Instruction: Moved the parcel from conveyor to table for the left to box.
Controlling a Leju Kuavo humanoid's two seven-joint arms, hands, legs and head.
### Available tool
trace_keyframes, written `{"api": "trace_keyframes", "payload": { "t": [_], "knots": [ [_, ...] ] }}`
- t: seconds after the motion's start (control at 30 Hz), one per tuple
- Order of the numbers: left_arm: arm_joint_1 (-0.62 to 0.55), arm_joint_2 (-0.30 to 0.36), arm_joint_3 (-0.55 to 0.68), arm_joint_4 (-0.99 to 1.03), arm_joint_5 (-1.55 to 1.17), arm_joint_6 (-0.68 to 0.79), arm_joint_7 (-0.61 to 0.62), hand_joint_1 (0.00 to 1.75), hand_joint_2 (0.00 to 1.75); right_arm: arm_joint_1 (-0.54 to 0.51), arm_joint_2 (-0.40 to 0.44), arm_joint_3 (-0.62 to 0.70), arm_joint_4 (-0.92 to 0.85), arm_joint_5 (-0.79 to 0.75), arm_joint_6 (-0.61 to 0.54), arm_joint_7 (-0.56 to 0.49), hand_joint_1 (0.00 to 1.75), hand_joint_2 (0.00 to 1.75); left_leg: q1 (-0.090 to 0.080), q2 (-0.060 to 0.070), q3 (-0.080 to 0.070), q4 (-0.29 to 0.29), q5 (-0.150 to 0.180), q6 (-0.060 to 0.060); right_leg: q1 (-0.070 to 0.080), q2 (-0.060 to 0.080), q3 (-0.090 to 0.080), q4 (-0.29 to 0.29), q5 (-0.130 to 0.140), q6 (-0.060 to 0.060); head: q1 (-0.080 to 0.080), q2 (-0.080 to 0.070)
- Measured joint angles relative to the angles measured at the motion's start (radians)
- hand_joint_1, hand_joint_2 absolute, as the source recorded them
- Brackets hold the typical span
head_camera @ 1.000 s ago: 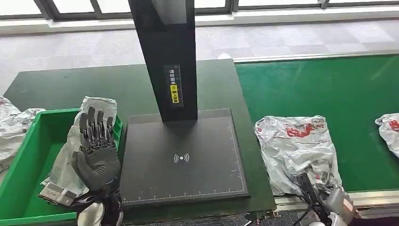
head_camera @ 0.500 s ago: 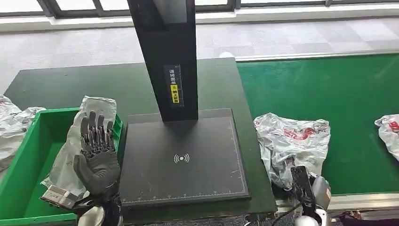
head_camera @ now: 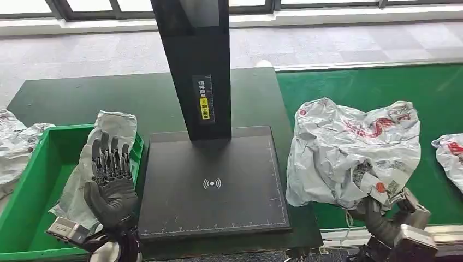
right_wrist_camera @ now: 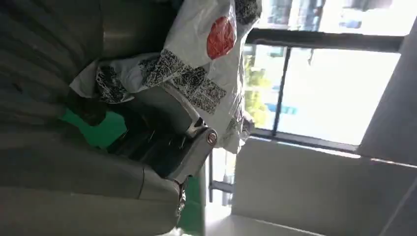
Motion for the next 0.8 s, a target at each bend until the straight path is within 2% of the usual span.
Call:
{"api": "trace_keyframes", "payload": {
  "t": [0.07, 0.23, 0.27, 0.43, 0.53, 0.63, 0.7, 0.8],
  "knots": [
    [-0.001, 0.000, 0.002, 0.001, 0.000, -0.002, 0.000, 0.00, 0.00, 0.012, -0.016, 0.050, -0.064, -0.011, 0.000, -0.001, 1.75, 1.75, 0.000, 0.000, 0.005, 0.000, 0.000, 0.000, 0.000, 0.000, 0.000, 0.000, 0.000, 0.001, 0.000, 0.000],
    [-0.001, 0.000, 0.005, 0.002, 0.001, -0.008, 0.000, 0.00, 0.00, 0.027, -0.049, 0.122, -0.164, -0.040, 0.024, -0.001, 1.75, 1.75, 0.000, 0.000, 0.005, 0.000, 0.001, 0.001, 0.000, -0.001, 0.001, 0.000, 0.000, 0.001, 0.000, 0.000],
    [-0.002, 0.000, 0.005, 0.003, 0.001, -0.011, 0.000, 0.00, 1.75, 0.027, -0.060, 0.142, -0.177, -0.040, 0.028, -0.001, 1.75, 1.75, 0.000, 0.000, 0.005, 0.000, 0.000, 0.001, 0.000, -0.001, 0.001, 0.000, 0.000, 0.001, 0.000, 0.000],
    [-0.020, 0.000, 0.010, 0.019, 0.001, -0.032, 0.000, 0.00, 1.75, 0.022, -0.104, 0.292, -0.232, -0.076, 0.082, 0.000, 1.75, 1.75, 0.000, -0.001, 0.006, 0.000, 0.001, 0.001, 0.000, 0.000, 0.001, 0.000, 0.000, 0.001, 0.000, 0.000],
    [-0.044, 0.000, 0.010, 0.037, 0.000, -0.041, 0.000, 0.00, 1.75, 0.012, -0.105, 0.354, -0.234, -0.101, 0.205, 0.002, 1.75, 1.75, 0.000, -0.001, 0.006, 0.000, 0.001, 0.000, 0.001, 0.000, 0.001, 0.000, 0.000, 0.001, 0.000, 0.000],
    [-0.055, 0.000, 0.010, 0.052, 0.000, -0.042, 0.000, 0.00, 1.75, 0.005, -0.104, 0.394, -0.221, -0.108, 0.243, 0.002, 1.75, 1.75, 0.000, -0.001, 0.005, 0.000, 0.001, 0.000, 0.001, -0.001, 0.001, 0.000, 0.000, 0.000, 0.000, 0.000],
    [-0.060, 0.000, 0.010, 0.059, 0.000, -0.041, 0.000, 0.00, 1.75, -0.012, -0.100, 0.398, -0.162, -0.109, 0.309, 0.010, 1.75, 1.75, 0.001, 0.000, 0.005, 0.000, 0.001, 0.000, 0.001, -0.001, 0.001, 0.000, 0.000, 0.000, 0.000, 0.000],
    [-0.065, 0.000, 0.010, 0.068, -0.002, -0.034, 0.000, 0.00, 1.75, -0.072, -0.072, 0.398, 0.045, -0.006, 0.452, 0.114, 1.75, 1.75, 0.001, 0.002, 0.005, 0.000, 0.000, 0.000, 0.001, 0.002, 0.001, 0.000, 0.000, 0.000, 0.000, 0.000]
  ]
}}
